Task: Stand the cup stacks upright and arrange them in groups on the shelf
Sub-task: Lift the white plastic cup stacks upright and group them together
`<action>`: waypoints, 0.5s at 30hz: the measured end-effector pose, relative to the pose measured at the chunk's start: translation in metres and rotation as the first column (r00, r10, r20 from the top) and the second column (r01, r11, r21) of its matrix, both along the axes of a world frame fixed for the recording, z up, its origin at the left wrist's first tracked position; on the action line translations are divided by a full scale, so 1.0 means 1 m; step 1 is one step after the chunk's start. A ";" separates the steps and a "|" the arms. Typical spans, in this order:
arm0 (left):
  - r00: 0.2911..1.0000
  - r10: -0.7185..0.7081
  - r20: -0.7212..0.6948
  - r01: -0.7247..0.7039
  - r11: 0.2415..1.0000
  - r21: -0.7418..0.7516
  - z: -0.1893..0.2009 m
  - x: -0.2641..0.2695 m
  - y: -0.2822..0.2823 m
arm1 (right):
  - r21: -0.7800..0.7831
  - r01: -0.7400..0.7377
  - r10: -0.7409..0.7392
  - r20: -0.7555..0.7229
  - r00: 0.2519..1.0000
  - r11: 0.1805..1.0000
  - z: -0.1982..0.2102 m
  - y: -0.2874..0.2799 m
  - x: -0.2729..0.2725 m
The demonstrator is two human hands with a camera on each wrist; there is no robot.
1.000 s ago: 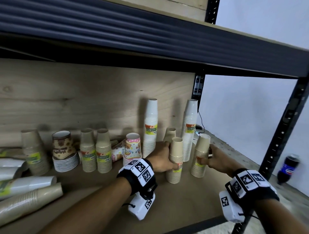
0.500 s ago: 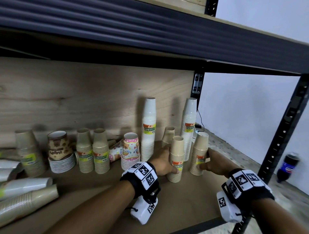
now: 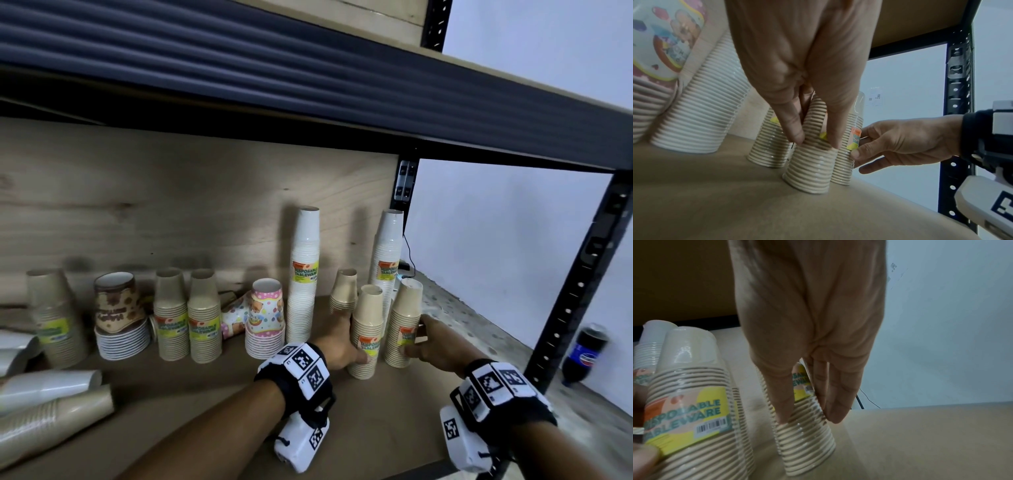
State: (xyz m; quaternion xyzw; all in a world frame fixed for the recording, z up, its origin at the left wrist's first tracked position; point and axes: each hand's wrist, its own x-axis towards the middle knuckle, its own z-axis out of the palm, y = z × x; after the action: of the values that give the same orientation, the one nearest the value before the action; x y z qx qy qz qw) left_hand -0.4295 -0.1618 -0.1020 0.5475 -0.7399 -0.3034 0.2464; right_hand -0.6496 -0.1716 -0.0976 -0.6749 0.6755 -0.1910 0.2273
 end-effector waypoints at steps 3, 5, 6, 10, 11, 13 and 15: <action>1.000 -0.006 0.019 0.006 1.000 0.016 0.005 0.007 0.003 | 0.077 0.029 -0.026 -0.040 0.999 0.997 0.003 0.003 0.001; 0.999 0.004 0.046 -0.005 1.000 0.015 0.009 0.014 0.005 | 0.118 0.051 -0.044 -0.065 0.997 0.992 0.006 0.005 0.002; 0.999 0.005 0.054 -0.006 1.000 0.002 0.012 0.016 0.008 | 0.121 0.063 -0.055 -0.069 0.996 0.991 0.007 0.005 0.002; 0.998 0.020 0.057 -0.018 0.999 -0.029 0.010 0.011 0.014 | 0.097 0.122 -0.116 -0.063 0.991 0.988 0.007 0.004 0.006; 0.998 0.019 0.058 -0.018 1.000 -0.017 0.006 0.009 0.015 | 0.102 0.132 -0.127 -0.055 0.990 0.986 0.006 0.005 0.008; 0.997 0.018 0.079 -0.018 1.000 -0.001 -0.001 0.005 0.017 | 0.098 0.133 -0.126 -0.072 0.989 0.986 0.001 0.006 0.012; 0.996 0.039 0.085 -0.037 0.999 -0.022 -0.006 0.002 0.019 | 0.081 0.135 -0.129 -0.076 0.989 0.988 -0.005 0.004 0.013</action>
State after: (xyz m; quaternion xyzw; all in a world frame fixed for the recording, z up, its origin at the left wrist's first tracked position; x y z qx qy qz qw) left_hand -0.4277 -0.1433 -0.1076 0.5713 -0.7422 -0.2675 0.2260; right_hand -0.6369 -0.1679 -0.1023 -0.6247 0.7340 -0.1524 0.2187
